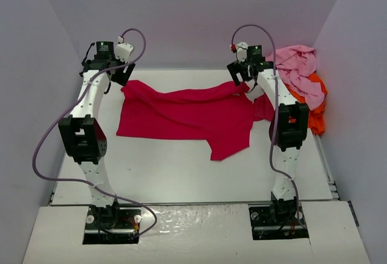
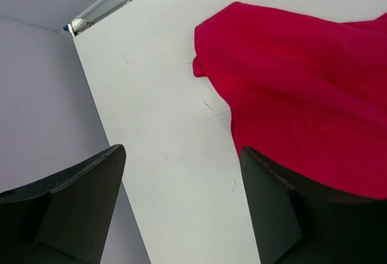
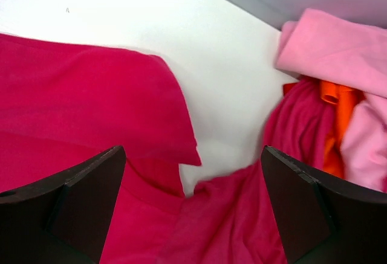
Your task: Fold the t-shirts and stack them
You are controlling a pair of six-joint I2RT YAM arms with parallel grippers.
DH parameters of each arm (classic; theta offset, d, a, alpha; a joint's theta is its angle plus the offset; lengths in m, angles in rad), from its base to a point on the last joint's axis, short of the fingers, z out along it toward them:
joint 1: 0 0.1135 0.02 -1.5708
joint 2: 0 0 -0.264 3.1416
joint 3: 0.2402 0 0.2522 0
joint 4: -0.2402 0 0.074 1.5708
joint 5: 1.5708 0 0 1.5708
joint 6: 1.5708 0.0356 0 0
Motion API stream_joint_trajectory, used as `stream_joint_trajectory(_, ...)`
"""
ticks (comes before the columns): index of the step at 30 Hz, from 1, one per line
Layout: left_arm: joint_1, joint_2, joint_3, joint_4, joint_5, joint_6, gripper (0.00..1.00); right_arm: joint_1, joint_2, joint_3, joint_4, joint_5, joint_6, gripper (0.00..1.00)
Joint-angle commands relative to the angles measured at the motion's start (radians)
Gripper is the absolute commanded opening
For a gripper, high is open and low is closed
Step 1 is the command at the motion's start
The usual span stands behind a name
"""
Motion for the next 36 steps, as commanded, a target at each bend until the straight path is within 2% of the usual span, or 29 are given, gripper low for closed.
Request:
stream_joint_trajectory(1,-0.001,-0.169,-0.046,0.051,0.041,-0.026,0.72,0.007,-0.202,-0.036,0.064,0.042,-0.007,0.92)
stream_joint_trajectory(6,0.0,-0.325,-0.249,-0.056,0.209,0.026,0.7,0.015,-0.385,-0.205,0.045,0.045,-0.034,0.92)
stream_joint_trajectory(9,0.0,-0.414,-0.384,-0.119,0.297,0.112,0.68,0.022,-0.487,-0.337,-0.011,0.0,-0.09,0.89)
stream_joint_trajectory(12,0.0,-0.5,-0.544,-0.099,0.307,0.173,0.67,0.032,-0.556,-0.485,-0.031,0.008,-0.133,0.86)
stream_joint_trajectory(13,0.0,-0.528,-0.593,-0.085,0.296,0.19,0.67,0.031,-0.564,-0.529,-0.031,0.021,-0.144,0.79)
stream_joint_trajectory(14,0.0,-0.551,-0.64,-0.072,0.287,0.202,0.66,0.026,-0.563,-0.571,-0.031,0.03,-0.153,0.69)
stream_joint_trajectory(18,0.001,-0.577,-0.712,-0.047,0.287,0.189,0.63,-0.027,-0.505,-0.564,-0.027,0.025,-0.087,0.0)
stream_joint_trajectory(25,0.0,-0.591,-0.727,-0.022,0.306,0.148,0.62,-0.053,-0.332,-0.432,-0.024,0.063,-0.02,0.0)
stream_joint_trajectory(33,0.0,-0.565,-0.73,-0.014,0.303,0.135,0.66,-0.053,-0.126,-0.286,-0.039,0.127,0.04,0.0)
stream_joint_trajectory(36,0.0,-0.566,-0.732,-0.018,0.301,0.137,0.66,-0.054,-0.061,-0.24,-0.07,0.187,0.065,0.0)
